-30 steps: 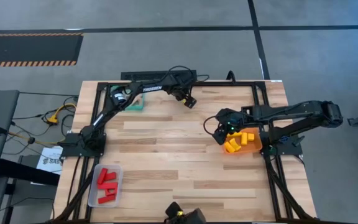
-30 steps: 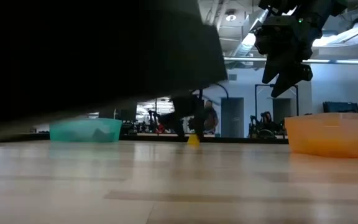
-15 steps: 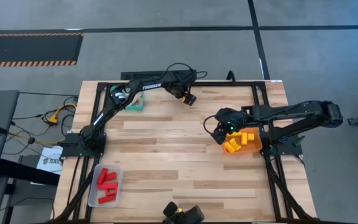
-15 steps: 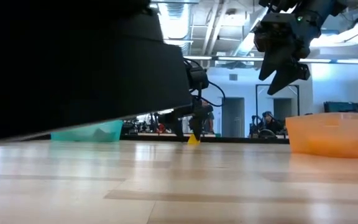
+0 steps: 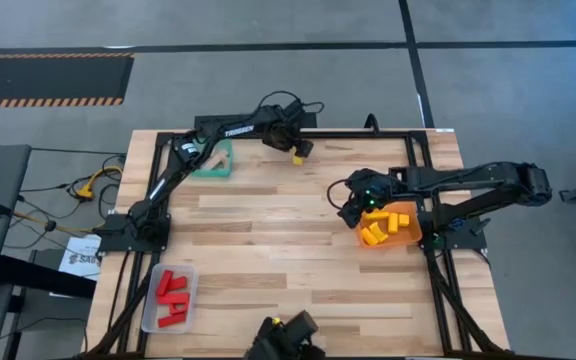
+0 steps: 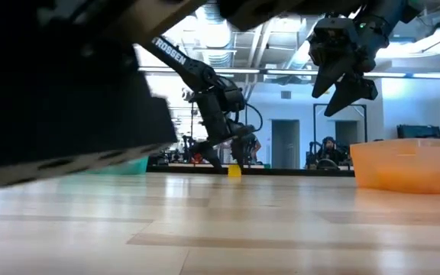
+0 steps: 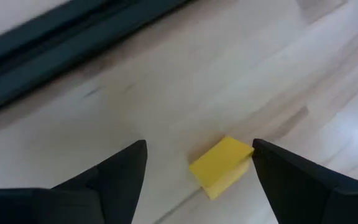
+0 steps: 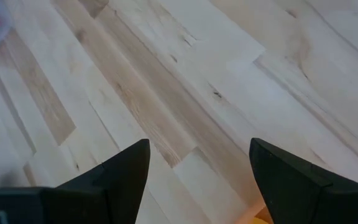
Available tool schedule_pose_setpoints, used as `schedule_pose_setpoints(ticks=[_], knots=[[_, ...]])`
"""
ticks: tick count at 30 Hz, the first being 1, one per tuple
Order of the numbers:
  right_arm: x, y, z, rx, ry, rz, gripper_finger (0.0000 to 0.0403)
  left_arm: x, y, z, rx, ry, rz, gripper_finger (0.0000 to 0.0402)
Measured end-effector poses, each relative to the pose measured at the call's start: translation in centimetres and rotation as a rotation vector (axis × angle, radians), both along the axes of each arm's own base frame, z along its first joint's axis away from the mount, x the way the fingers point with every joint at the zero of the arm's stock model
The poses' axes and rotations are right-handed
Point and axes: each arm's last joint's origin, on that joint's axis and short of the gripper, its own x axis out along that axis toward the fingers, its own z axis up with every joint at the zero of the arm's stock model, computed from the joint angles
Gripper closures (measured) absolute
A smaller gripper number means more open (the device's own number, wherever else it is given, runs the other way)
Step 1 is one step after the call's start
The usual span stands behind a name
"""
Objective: Sort & place blocks by color
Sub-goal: Put the yellow block into the orange bin
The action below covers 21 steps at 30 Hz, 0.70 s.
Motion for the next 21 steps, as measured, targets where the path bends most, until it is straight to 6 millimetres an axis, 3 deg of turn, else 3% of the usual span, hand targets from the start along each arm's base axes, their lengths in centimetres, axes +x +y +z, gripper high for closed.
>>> schedule_pose_setpoints(ticks=[11, 21], knots=[[0.2, -0.4, 0.2, -0.002, -0.029, -0.017, 0.0109, -1.4, 0.8, -0.4, -0.082, 0.022, -0.023, 0.0166], [0.2, -0.4, 0.2, -0.006, -0.028, -0.009, 0.0109, -3.6, 1.4, -0.5, -0.135, 0.139, -0.058, 0.0171]])
